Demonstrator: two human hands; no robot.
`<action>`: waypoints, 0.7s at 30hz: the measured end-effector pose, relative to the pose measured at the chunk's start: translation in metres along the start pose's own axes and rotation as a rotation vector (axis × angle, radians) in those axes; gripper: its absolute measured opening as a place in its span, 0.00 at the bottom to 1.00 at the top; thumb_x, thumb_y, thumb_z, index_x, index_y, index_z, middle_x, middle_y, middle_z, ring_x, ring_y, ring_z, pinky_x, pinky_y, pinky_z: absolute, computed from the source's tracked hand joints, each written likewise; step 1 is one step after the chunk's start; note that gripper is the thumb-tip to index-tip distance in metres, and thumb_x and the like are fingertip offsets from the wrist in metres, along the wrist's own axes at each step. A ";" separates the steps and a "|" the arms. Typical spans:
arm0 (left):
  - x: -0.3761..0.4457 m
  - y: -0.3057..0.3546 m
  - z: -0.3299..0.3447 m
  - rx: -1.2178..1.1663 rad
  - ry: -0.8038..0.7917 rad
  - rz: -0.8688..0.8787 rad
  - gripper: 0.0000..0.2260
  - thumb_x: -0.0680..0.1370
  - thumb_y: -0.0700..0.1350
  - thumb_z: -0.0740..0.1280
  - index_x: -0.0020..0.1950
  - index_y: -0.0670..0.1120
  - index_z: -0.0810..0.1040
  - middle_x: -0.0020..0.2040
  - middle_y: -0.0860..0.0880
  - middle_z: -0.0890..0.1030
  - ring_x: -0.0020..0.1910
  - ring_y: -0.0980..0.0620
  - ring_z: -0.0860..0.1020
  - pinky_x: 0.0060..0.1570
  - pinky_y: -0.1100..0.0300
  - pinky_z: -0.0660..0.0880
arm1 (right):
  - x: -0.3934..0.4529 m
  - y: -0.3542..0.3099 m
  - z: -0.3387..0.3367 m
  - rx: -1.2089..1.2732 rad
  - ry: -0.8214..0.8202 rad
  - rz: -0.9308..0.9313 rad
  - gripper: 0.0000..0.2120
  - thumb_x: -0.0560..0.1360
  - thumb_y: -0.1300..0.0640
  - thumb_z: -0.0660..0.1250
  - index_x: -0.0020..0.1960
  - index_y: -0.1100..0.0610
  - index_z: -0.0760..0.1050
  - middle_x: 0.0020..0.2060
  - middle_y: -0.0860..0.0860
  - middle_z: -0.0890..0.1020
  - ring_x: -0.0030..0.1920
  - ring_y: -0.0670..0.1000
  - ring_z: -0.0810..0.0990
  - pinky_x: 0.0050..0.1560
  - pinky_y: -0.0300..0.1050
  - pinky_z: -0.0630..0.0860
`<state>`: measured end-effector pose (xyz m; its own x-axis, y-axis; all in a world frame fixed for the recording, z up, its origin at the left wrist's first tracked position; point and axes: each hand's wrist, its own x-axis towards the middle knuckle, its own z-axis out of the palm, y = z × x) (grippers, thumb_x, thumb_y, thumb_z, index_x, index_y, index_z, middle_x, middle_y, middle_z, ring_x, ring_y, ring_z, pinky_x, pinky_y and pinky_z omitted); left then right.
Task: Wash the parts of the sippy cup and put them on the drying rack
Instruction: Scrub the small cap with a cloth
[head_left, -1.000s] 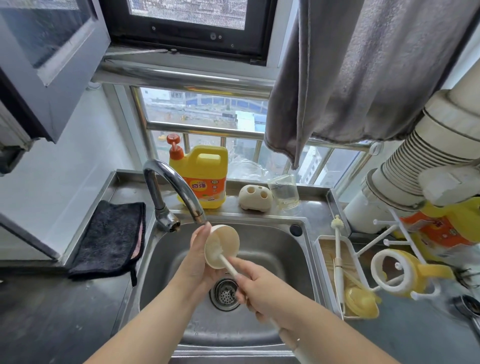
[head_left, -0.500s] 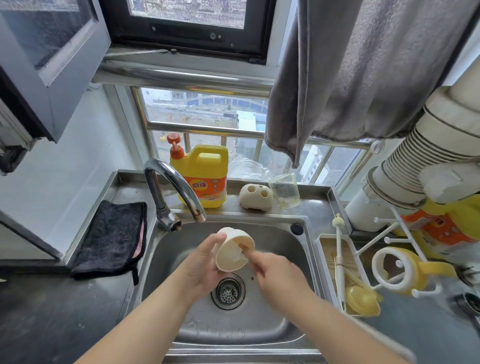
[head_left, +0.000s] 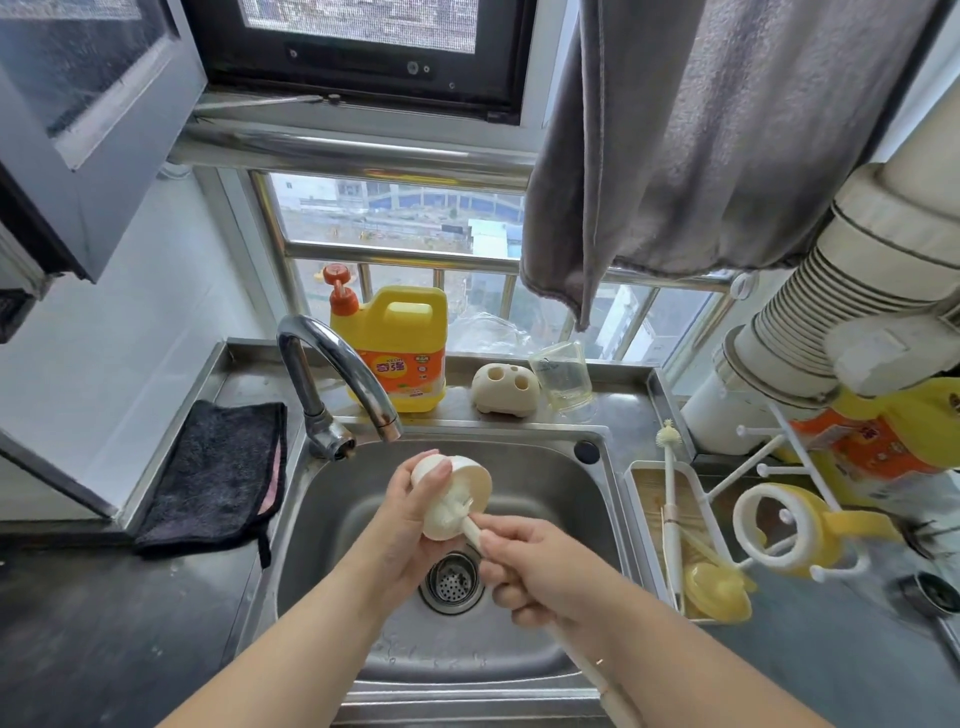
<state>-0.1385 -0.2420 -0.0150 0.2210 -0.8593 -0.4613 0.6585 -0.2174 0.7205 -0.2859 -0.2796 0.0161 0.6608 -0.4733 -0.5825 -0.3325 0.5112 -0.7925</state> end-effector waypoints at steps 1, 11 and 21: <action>0.000 0.000 0.000 -0.019 -0.007 0.012 0.24 0.72 0.50 0.67 0.66 0.47 0.68 0.51 0.42 0.77 0.39 0.50 0.80 0.35 0.56 0.79 | -0.003 -0.006 -0.001 0.071 -0.035 0.024 0.12 0.82 0.55 0.56 0.57 0.45 0.77 0.28 0.46 0.66 0.25 0.43 0.57 0.22 0.32 0.55; 0.003 -0.005 0.000 0.092 0.035 -0.013 0.28 0.66 0.52 0.75 0.63 0.49 0.71 0.57 0.42 0.79 0.49 0.45 0.80 0.48 0.49 0.79 | -0.004 -0.005 -0.003 -1.425 0.432 -0.213 0.30 0.80 0.62 0.51 0.76 0.40 0.49 0.47 0.53 0.68 0.54 0.58 0.77 0.44 0.47 0.66; 0.001 -0.002 0.008 0.088 0.033 0.076 0.21 0.70 0.47 0.70 0.63 0.53 0.73 0.56 0.44 0.79 0.44 0.49 0.81 0.41 0.57 0.80 | -0.001 0.010 0.009 -0.611 0.229 -0.196 0.14 0.81 0.52 0.57 0.64 0.40 0.73 0.41 0.50 0.81 0.39 0.53 0.79 0.37 0.44 0.75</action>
<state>-0.1453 -0.2460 -0.0127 0.2930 -0.8593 -0.4193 0.5736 -0.1929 0.7961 -0.2841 -0.2676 0.0101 0.6105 -0.6905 -0.3881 -0.5860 -0.0642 -0.8077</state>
